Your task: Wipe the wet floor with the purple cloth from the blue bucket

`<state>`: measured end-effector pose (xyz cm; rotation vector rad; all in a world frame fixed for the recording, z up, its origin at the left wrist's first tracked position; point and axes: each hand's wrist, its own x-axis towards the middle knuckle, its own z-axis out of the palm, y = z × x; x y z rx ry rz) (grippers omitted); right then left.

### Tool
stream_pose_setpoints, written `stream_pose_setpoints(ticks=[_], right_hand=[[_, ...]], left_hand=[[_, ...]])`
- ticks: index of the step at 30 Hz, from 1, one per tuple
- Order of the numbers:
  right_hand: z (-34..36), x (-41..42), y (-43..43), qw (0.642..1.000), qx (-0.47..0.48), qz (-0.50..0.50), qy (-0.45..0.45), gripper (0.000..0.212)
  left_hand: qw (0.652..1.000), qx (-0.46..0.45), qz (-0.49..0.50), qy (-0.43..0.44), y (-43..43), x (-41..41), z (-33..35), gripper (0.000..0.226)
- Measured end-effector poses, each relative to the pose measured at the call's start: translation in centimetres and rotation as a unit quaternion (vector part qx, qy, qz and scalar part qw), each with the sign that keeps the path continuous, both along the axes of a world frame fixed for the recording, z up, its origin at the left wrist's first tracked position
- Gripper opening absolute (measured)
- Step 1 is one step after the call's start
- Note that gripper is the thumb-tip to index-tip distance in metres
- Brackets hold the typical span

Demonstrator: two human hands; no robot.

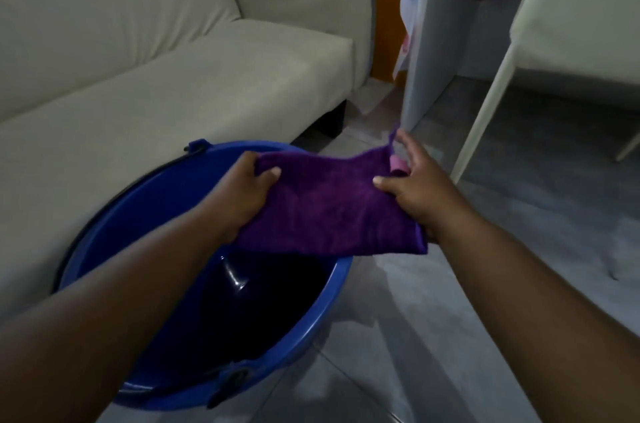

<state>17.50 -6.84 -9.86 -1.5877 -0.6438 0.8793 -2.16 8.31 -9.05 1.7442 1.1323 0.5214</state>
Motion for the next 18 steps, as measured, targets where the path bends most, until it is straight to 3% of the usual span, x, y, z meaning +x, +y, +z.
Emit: stream_pose_setpoints(ticks=[4, 10, 13, 15, 18], right_hand=[[-3.9, -0.3, 0.0, 0.997, -0.060, -0.027, -0.044, 0.088], [-7.8, -1.3, -1.0, 0.984, -0.117, -0.017, -0.132, 0.082], [-8.6, -0.2, -3.0, 0.963, -0.164, -0.029, -0.210, 0.079], [-8.6, 1.6, -4.9, 0.952, -0.190, -0.065, -0.232, 0.072], [-8.0, 5.1, -8.1, 0.914, -0.239, -0.102, -0.311, 0.060]], left_hand=[[0.988, -0.149, 0.000, -0.030, -0.1, -0.4, -2.5, 0.024], [0.969, -0.190, -0.135, 0.080, -0.2, 0.1, -3.7, 0.067], [0.977, -0.035, -0.123, 0.173, -0.1, 1.4, -3.7, 0.069], [0.983, 0.128, -0.035, 0.128, 0.2, 2.5, -3.3, 0.046], [0.943, 0.331, -0.016, 0.035, -0.9, 4.9, -0.9, 0.023]])
